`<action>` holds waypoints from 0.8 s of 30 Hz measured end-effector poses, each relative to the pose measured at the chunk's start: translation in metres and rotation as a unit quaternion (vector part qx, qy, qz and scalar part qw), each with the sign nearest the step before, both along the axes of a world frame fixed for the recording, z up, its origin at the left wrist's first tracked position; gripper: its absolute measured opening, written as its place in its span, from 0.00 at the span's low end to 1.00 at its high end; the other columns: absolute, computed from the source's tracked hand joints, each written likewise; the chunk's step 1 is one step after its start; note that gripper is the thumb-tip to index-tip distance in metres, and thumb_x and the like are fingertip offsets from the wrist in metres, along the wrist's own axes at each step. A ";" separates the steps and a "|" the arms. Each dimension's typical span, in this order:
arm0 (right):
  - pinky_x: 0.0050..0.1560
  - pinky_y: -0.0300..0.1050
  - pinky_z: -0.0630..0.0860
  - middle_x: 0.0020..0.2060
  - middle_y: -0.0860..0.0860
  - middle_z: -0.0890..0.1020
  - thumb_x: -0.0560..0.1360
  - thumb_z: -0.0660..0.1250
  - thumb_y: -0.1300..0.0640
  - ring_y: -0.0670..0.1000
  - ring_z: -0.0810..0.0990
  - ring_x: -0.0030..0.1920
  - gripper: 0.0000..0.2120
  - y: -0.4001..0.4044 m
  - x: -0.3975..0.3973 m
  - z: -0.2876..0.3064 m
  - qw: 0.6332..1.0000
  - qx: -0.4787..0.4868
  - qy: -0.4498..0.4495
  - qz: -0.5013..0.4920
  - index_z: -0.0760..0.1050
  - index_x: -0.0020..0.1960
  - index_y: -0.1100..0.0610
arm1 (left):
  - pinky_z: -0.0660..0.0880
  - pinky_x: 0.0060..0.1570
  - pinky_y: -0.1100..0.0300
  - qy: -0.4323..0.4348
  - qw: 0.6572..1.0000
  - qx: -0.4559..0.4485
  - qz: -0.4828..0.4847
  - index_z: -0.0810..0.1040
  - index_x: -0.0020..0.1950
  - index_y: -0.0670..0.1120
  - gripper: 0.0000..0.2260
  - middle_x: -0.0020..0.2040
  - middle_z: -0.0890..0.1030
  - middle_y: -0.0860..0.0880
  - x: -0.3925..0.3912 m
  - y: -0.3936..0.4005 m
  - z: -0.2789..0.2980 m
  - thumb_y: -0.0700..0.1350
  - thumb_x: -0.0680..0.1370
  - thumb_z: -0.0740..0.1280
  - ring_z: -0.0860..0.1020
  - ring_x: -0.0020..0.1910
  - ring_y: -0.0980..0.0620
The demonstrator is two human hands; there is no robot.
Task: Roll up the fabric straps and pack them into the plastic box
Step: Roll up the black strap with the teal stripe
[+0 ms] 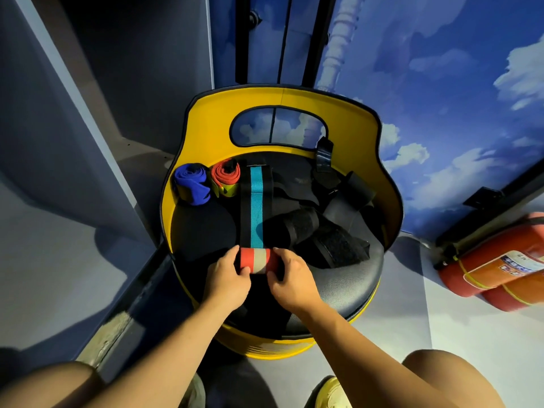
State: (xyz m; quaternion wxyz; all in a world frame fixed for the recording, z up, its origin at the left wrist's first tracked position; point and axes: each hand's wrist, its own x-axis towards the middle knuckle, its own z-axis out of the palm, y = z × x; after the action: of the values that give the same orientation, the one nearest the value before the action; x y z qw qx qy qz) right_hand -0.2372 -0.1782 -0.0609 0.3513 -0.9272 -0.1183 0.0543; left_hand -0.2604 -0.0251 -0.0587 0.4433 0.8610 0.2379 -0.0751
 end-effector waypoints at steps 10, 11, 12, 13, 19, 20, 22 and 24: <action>0.63 0.46 0.74 0.61 0.54 0.81 0.76 0.72 0.51 0.54 0.79 0.60 0.24 -0.011 -0.015 0.009 0.998 -0.024 0.042 0.030 0.74 0.70 0.57 | 0.74 0.63 0.52 -0.002 1.000 0.011 -0.016 0.77 0.70 0.46 0.17 0.65 0.80 0.47 -0.027 0.011 0.016 0.45 0.80 0.69 0.78 0.65 0.48; 0.61 0.45 0.74 0.59 0.55 0.81 0.76 0.71 0.50 0.54 0.79 0.59 0.23 -0.012 -0.015 0.009 0.998 -0.035 0.047 0.034 0.75 0.68 0.57 | 0.75 0.62 0.53 0.006 1.000 0.017 -0.024 0.78 0.69 0.46 0.17 0.64 0.81 0.47 -0.027 0.012 0.016 0.46 0.80 0.69 0.78 0.64 0.48; 0.58 0.45 0.74 0.57 0.55 0.82 0.77 0.70 0.49 0.54 0.79 0.57 0.21 -0.012 -0.014 0.008 0.997 -0.042 0.054 0.035 0.76 0.67 0.57 | 0.75 0.59 0.55 0.014 0.999 0.025 -0.031 0.79 0.67 0.45 0.16 0.63 0.82 0.47 -0.026 0.014 0.017 0.47 0.80 0.69 0.79 0.63 0.48; 0.56 0.45 0.74 0.55 0.55 0.81 0.77 0.69 0.48 0.55 0.80 0.55 0.20 -0.012 -0.012 0.008 0.996 -0.048 0.061 0.035 0.77 0.65 0.57 | 0.75 0.57 0.56 0.020 0.999 0.031 -0.034 0.79 0.67 0.45 0.16 0.62 0.82 0.47 -0.024 0.015 0.019 0.48 0.80 0.69 0.79 0.62 0.48; 0.53 0.49 0.79 0.49 0.53 0.84 0.81 0.64 0.45 0.53 0.82 0.50 0.17 -0.004 0.007 0.011 0.992 -0.010 0.123 -0.008 0.81 0.58 0.58 | 0.73 0.55 0.56 0.036 0.999 -0.001 0.015 0.76 0.70 0.45 0.20 0.65 0.79 0.46 0.001 0.019 0.016 0.52 0.81 0.67 0.77 0.61 0.47; 0.51 0.48 0.78 0.47 0.53 0.84 0.81 0.64 0.45 0.53 0.82 0.49 0.17 -0.002 0.010 0.010 0.992 -0.005 0.121 -0.022 0.82 0.56 0.58 | 0.75 0.56 0.56 0.021 0.999 -0.014 0.043 0.77 0.69 0.46 0.19 0.65 0.79 0.46 0.005 0.018 0.014 0.52 0.80 0.69 0.78 0.62 0.47; 0.51 0.44 0.77 0.49 0.53 0.86 0.80 0.66 0.46 0.53 0.83 0.51 0.16 0.005 0.013 0.010 0.992 0.030 0.101 -0.073 0.82 0.57 0.57 | 0.78 0.55 0.55 -0.024 0.995 -0.032 0.088 0.80 0.64 0.48 0.16 0.62 0.81 0.47 0.011 0.015 0.009 0.51 0.78 0.72 0.79 0.59 0.47; 0.50 0.38 0.74 0.51 0.51 0.86 0.78 0.69 0.47 0.50 0.83 0.53 0.16 0.012 0.013 0.011 0.985 0.075 0.074 -0.133 0.81 0.60 0.55 | 0.80 0.53 0.54 -0.042 0.994 -0.038 0.096 0.82 0.61 0.48 0.15 0.60 0.82 0.48 0.015 0.011 0.006 0.53 0.78 0.72 0.80 0.56 0.48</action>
State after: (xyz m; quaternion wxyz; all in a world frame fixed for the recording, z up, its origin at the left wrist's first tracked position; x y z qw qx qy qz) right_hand -0.2247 -0.1667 -0.0501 0.4318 -0.8991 0.0290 0.0666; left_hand -0.2458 -0.0136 -0.0526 0.4908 0.8188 0.2978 -0.0047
